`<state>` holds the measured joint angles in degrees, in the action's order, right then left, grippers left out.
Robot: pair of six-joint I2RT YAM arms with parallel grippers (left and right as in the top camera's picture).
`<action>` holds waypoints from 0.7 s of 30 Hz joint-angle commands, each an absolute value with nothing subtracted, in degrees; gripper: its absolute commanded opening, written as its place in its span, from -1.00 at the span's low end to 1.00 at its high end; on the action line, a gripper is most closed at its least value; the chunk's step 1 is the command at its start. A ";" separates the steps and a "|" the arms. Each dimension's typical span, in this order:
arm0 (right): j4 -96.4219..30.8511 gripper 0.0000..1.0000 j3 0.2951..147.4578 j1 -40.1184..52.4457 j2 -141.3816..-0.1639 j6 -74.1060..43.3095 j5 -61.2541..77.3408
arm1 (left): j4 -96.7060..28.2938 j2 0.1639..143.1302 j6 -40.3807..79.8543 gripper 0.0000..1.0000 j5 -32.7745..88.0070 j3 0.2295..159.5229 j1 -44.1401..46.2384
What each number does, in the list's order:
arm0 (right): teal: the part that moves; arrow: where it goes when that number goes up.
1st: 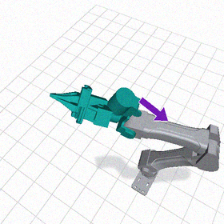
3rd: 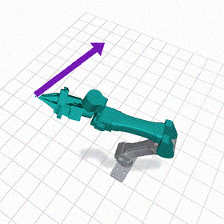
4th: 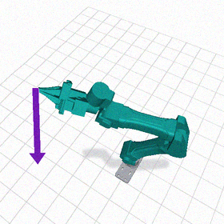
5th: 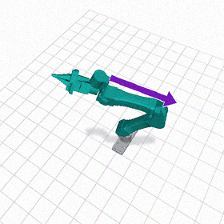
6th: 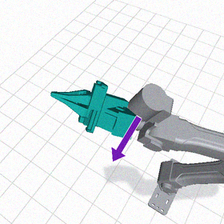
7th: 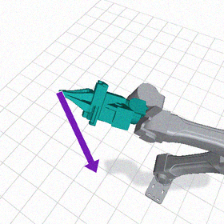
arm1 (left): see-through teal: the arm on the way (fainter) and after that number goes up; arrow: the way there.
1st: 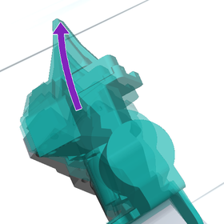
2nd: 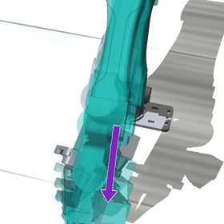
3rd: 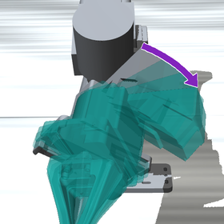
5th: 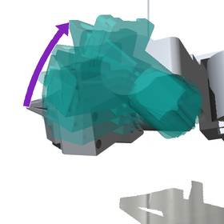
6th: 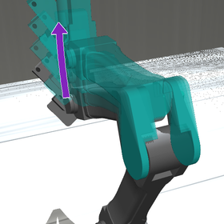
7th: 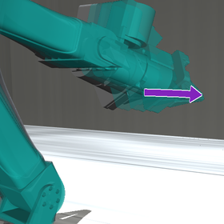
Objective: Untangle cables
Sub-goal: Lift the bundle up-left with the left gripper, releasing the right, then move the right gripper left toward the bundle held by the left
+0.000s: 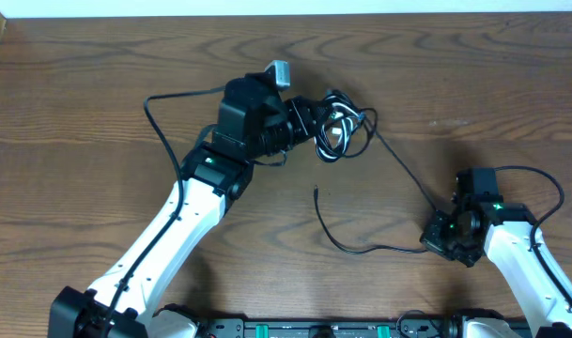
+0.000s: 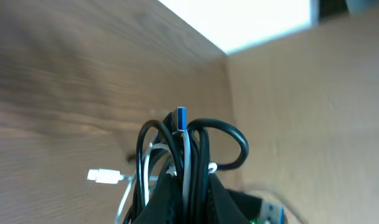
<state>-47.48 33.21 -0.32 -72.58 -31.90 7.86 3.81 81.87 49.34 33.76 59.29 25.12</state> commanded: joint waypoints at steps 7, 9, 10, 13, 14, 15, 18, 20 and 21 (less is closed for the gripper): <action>-47.86 -0.60 33.39 -0.82 -72.40 -31.55 6.15 | -4.69 81.01 25.30 -0.85 45.41 59.81 24.56; -48.58 -0.21 34.50 -0.82 -72.05 -27.59 8.03 | -6.74 81.01 22.94 -0.85 45.41 59.81 24.56; -49.08 -0.12 35.31 -0.82 -71.70 -25.82 8.60 | -7.33 81.01 21.98 -0.85 45.41 59.81 24.56; -51.31 0.23 38.63 -0.82 -69.91 -19.38 11.73 | -7.73 81.01 19.40 -0.85 45.41 59.81 24.53; -52.14 0.38 39.81 -0.82 -69.06 -17.43 13.04 | -7.70 81.01 18.68 -0.85 45.41 59.81 24.53; -52.84 0.50 40.93 -0.82 -68.10 -15.62 14.46 | -7.70 81.01 17.85 -0.85 45.43 59.81 24.53; -53.34 0.64 43.11 -0.82 -65.08 -11.88 20.05 | -7.70 81.01 16.16 -0.85 45.43 59.81 24.56; -52.49 0.69 43.68 -0.82 -62.89 -11.07 24.29 | -7.68 81.01 15.88 -0.85 45.47 59.81 24.53; -51.79 0.70 43.70 -0.82 -61.84 -11.07 26.87 | -7.68 81.01 15.90 -0.85 45.52 59.81 24.56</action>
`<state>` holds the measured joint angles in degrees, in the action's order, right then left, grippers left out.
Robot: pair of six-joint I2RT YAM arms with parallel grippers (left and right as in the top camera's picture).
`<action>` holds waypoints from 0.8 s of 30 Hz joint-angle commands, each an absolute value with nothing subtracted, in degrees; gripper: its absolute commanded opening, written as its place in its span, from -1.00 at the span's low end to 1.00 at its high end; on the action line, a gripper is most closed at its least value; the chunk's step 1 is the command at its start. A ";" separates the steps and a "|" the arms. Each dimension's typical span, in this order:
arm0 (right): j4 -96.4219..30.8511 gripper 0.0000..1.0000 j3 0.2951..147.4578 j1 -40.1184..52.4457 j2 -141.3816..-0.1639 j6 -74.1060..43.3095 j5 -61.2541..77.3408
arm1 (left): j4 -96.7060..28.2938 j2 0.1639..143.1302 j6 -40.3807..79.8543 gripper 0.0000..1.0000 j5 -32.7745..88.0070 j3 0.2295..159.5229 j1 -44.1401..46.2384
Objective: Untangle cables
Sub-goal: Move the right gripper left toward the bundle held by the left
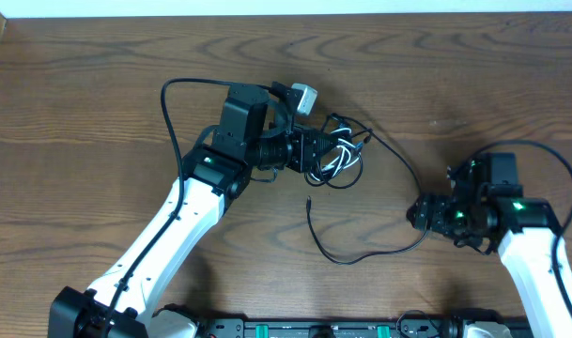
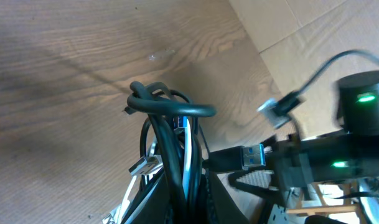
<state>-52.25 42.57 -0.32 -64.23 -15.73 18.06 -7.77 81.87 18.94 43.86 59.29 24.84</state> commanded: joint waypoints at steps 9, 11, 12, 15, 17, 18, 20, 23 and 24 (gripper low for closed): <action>-45.10 0.50 43.62 -0.75 -59.27 -19.11 43.07 | -7.68 81.01 24.40 -0.85 47.16 59.81 24.56; -43.77 0.47 43.59 -0.67 -59.27 -23.00 43.46 | -7.68 81.01 26.50 -0.85 47.22 59.81 24.56; -42.76 0.47 43.57 -0.56 -59.27 -24.12 44.12 | -7.68 81.01 27.00 -0.85 47.44 59.81 24.56; -37.85 0.51 43.48 0.56 -59.27 -24.45 47.40 | -7.64 81.01 27.42 -0.85 49.87 59.81 24.56; -35.00 0.51 43.48 1.74 -59.27 -26.55 46.87 | -7.66 81.01 29.89 -0.85 50.78 59.81 24.56; -33.65 0.51 43.48 2.33 -59.27 -28.21 46.76 | -7.66 81.01 31.99 -0.85 51.03 59.81 24.56; -30.83 0.50 43.48 3.42 -59.27 -29.76 46.54 | -7.62 81.01 33.71 -0.85 52.69 59.81 24.56; -27.20 0.44 43.48 4.21 -59.27 -29.82 45.19 | -7.66 81.01 28.51 -0.85 57.04 59.81 24.56; -26.20 0.43 43.48 4.23 -59.27 -30.35 45.30 | -7.66 81.01 27.18 -0.85 57.82 59.81 24.56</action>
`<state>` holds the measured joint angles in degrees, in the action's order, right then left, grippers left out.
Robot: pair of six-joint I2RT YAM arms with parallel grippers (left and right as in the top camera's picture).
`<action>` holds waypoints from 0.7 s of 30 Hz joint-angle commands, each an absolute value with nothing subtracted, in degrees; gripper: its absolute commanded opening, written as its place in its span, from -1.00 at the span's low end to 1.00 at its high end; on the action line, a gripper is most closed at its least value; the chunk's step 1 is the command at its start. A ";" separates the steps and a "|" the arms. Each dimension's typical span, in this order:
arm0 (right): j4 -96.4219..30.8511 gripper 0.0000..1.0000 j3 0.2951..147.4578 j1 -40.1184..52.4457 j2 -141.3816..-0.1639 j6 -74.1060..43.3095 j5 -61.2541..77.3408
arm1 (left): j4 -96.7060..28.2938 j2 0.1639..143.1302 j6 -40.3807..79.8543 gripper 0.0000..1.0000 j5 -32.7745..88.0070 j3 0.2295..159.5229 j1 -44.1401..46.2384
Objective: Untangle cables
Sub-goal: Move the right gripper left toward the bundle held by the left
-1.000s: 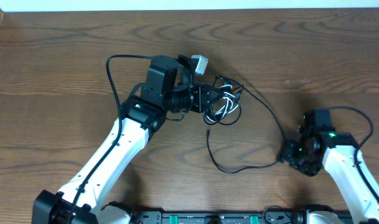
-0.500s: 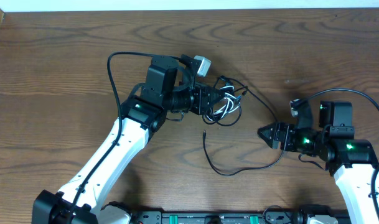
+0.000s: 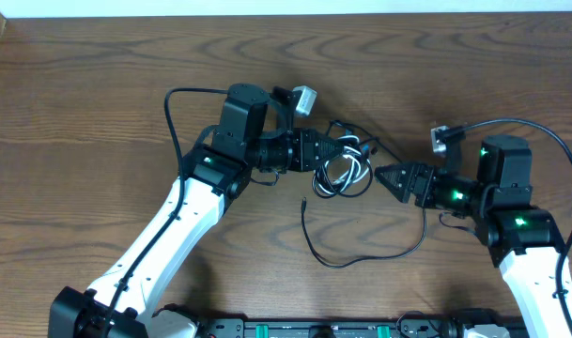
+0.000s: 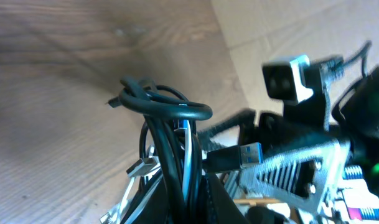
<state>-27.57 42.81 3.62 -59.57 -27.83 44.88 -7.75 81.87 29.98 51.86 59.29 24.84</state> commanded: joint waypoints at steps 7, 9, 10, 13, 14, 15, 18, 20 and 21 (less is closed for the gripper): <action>-26.35 0.39 43.42 5.78 -59.27 -33.65 45.39 | -6.57 81.01 33.61 -0.85 56.69 59.81 24.56; -26.57 0.39 43.38 7.31 -59.27 -33.63 45.36 | -5.89 81.01 37.04 -0.85 55.57 59.81 24.56; -26.57 0.39 43.38 8.16 -59.27 -33.63 45.32 | -5.45 81.01 38.13 -0.85 55.40 59.81 24.56; -26.55 0.39 43.38 10.52 -59.29 -33.63 43.53 | -4.89 81.01 41.58 -0.85 54.74 59.81 24.56; -26.59 0.38 43.38 11.18 -59.29 -33.63 42.39 | -4.89 81.01 43.57 -0.85 54.30 59.81 24.56; -26.61 0.36 43.38 11.81 -59.33 -33.65 41.17 | -4.84 81.01 45.54 -0.84 53.91 59.81 24.56; -26.81 0.12 43.38 13.30 -59.55 -35.00 38.35 | -4.86 81.01 52.12 -0.85 52.88 59.81 24.56; -27.49 -0.08 43.38 13.96 -59.75 -35.88 36.27 | -4.86 81.01 55.13 -0.85 52.86 59.81 24.56; -27.90 -0.15 43.38 14.15 -59.86 -36.21 35.27 | -4.86 81.01 55.70 -0.85 52.86 59.81 24.56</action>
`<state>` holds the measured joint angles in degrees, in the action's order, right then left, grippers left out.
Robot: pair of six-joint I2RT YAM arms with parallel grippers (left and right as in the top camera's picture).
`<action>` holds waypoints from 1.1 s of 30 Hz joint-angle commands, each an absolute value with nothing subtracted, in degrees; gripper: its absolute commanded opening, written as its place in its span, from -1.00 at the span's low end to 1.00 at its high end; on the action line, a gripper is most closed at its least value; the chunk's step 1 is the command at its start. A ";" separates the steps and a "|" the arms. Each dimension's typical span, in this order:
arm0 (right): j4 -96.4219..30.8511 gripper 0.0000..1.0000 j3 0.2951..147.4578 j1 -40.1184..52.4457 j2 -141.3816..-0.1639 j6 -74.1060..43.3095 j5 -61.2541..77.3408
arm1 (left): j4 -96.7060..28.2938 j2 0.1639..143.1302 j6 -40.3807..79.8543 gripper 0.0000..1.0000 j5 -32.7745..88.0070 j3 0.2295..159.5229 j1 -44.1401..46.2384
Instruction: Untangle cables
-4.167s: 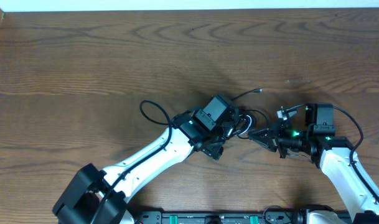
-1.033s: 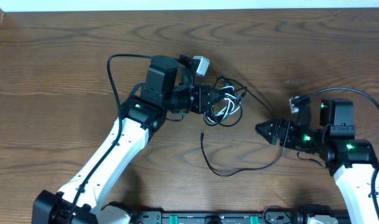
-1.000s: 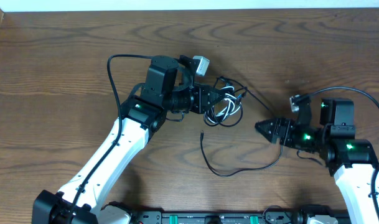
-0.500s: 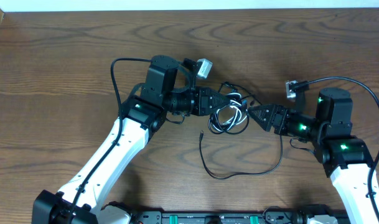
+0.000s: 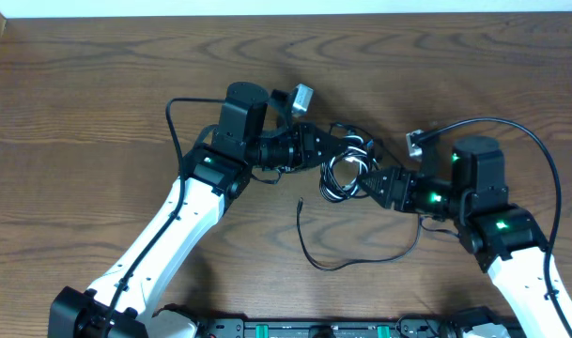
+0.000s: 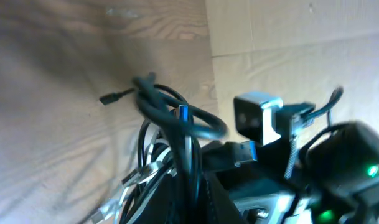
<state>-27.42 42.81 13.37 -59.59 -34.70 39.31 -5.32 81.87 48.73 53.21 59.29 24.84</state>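
Observation:
A tangled bundle of black and white cables (image 5: 345, 167) hangs from my left gripper (image 5: 316, 150), which is shut on it above the table's middle. The left wrist view shows the gripper (image 6: 190, 198) clamped on the bundle, with a black loop (image 6: 180, 118), a blue USB tip (image 6: 183, 112) and a black USB plug (image 6: 236, 152) sticking out. My right gripper (image 5: 373, 183) points left with its tip right at the bundle; its jaw gap is hidden. One black cable (image 5: 337, 266) trails from the bundle in a loop on the table, with a free end (image 5: 298, 202).
The wooden table (image 5: 79, 113) runs to a pale wall at the back. The left arm's own black lead (image 5: 170, 113) arcs beside it. A lead and small camera (image 5: 415, 141) ride on the right arm.
My right gripper has moved left from a short gap away to the bundle's right side. The left gripper still grips the bundle, turned slightly. The trailing cable's free end shifted a little left.
At first my left gripper held the bundle at the back and my right gripper sat low at the right on a cable running from it. The right arm then rose and turned toward the bundle, came closer, and now reaches it.

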 commanded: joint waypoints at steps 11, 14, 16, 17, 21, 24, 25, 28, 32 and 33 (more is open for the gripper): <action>-22.79 -0.98 43.40 13.47 -59.83 -36.67 42.76 | -9.65 81.12 49.52 -0.34 46.13 59.81 24.56; -18.06 -0.98 43.40 11.86 -59.83 -37.30 49.08 | -14.76 81.19 49.08 -0.02 40.38 59.79 24.56; -16.29 -0.98 43.40 10.74 -59.83 -38.68 50.94 | -17.58 81.23 49.08 0.11 37.47 59.79 24.56; -15.97 -0.98 43.40 10.26 -59.83 -38.83 51.51 | -18.83 81.23 49.08 0.14 36.23 59.79 24.56; -15.99 -0.98 43.40 9.19 -59.83 -38.76 51.62 | -20.78 81.23 49.08 0.18 34.92 59.79 24.56; -15.99 -0.98 43.40 9.19 -59.83 -38.76 51.62 | -20.75 81.23 48.90 0.37 34.87 59.79 24.56; -15.99 -0.98 43.40 9.19 -59.83 -38.74 51.62 | -20.78 81.23 48.14 0.43 34.87 59.79 24.56; -15.77 -0.98 43.40 9.19 -59.83 -38.76 51.59 | -21.19 81.23 44.03 0.58 34.96 59.79 24.77; -15.40 -0.98 43.40 9.19 -59.83 -38.81 51.62 | -22.52 81.23 38.02 0.63 34.85 59.79 25.89; -15.38 -0.98 43.40 9.19 -59.83 -39.05 51.59 | -22.76 81.23 35.64 0.64 34.81 59.79 26.26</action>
<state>-15.90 42.81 9.43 -59.61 -38.46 49.89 -22.26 81.87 43.20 35.59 59.29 25.28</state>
